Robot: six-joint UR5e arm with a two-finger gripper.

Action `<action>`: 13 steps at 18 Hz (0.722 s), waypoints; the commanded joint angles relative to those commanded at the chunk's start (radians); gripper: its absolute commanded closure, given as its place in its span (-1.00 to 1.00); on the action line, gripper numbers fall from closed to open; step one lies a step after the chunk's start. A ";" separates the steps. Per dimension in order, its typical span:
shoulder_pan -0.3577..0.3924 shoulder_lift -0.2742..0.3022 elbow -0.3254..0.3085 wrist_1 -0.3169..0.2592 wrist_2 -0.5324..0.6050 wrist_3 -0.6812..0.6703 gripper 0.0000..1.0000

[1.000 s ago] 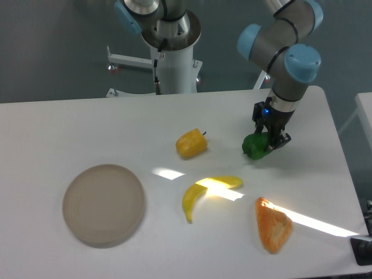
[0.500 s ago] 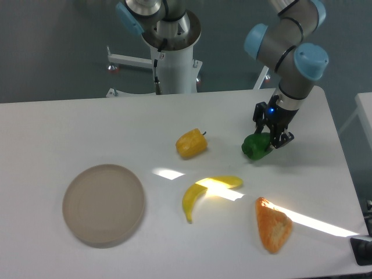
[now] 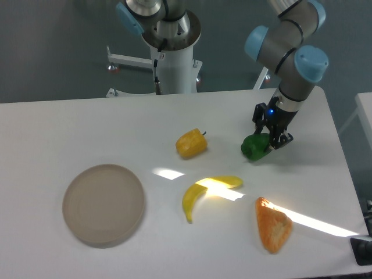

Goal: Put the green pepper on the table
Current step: 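Lower the green pepper onto the table surface, then open the gripper and raise it off the green pepper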

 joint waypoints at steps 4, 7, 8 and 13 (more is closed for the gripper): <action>0.002 -0.002 0.000 0.000 0.000 0.002 0.10; 0.002 -0.002 0.000 -0.002 0.000 -0.006 -0.61; 0.000 0.000 0.000 -0.002 0.000 -0.011 -0.87; -0.002 0.005 0.008 -0.003 -0.002 -0.018 -1.00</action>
